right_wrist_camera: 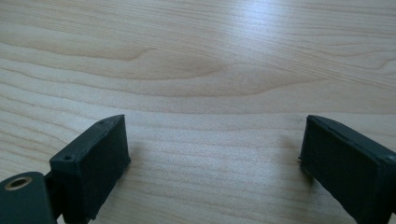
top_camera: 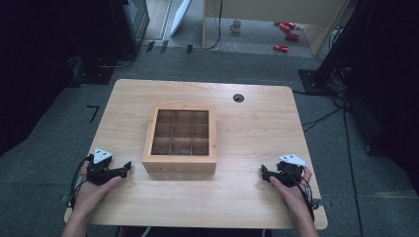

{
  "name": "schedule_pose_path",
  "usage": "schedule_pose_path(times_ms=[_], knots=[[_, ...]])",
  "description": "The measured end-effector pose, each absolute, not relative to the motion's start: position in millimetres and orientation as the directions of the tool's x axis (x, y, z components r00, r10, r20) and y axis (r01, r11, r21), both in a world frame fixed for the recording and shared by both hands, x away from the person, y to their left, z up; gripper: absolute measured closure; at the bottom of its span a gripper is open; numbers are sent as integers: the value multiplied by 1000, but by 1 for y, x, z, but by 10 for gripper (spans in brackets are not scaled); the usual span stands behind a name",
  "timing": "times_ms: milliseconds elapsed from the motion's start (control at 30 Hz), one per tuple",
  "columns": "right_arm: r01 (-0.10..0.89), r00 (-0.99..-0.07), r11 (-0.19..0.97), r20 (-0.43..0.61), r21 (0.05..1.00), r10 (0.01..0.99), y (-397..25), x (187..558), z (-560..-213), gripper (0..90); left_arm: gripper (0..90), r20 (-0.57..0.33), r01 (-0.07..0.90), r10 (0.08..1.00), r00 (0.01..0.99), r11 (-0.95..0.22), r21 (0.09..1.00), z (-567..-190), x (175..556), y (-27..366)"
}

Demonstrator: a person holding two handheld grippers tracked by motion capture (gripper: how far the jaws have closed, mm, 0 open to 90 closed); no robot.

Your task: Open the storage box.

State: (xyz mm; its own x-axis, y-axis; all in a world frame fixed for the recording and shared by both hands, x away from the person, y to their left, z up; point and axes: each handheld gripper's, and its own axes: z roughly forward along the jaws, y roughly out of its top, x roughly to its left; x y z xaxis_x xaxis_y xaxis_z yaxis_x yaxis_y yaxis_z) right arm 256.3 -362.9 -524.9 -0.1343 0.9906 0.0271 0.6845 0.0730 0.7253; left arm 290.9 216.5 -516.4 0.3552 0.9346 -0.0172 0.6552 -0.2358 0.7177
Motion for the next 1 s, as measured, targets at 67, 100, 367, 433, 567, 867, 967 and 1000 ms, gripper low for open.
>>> schedule_pose_path(times_ms=[67, 100, 367, 433, 567, 867, 967, 1000], knots=[[685, -134, 73, 26, 725, 991, -363, 256, -525, 72, 187, -47, 671, 931, 362, -225, 707, -514, 291, 219], [685, -134, 73, 26, 725, 991, -363, 256, -525, 72, 189, -47, 671, 931, 362, -225, 707, -514, 291, 219], [685, -131, 72, 25, 725, 991, -362, 258, -525, 67, 189, -237, 652, 863, 447, -133, 746, -494, 284, 217], [685, -129, 71, 25, 725, 991, -362, 258, -525, 67, 189, -234, 638, 847, 477, -151, 755, -492, 282, 210], [685, -128, 70, 25, 725, 991, -362, 259, -525, 67, 208, -235, 618, 821, 521, -172, 767, -488, 278, 202], [685, -129, 70, 26, 725, 991, -361, 259, -525, 68, 375, -262, 580, 759, 596, -181, 794, -479, 270, 186], [685, -127, 70, 25, 725, 992, -361, 260, -525, 68, 436, -257, 572, 752, 607, -189, 798, -478, 268, 180], [685, -127, 70, 24, 726, 992, -361, 260, -525, 68, 456, -259, 571, 749, 610, -188, 799, -478, 268, 179]])
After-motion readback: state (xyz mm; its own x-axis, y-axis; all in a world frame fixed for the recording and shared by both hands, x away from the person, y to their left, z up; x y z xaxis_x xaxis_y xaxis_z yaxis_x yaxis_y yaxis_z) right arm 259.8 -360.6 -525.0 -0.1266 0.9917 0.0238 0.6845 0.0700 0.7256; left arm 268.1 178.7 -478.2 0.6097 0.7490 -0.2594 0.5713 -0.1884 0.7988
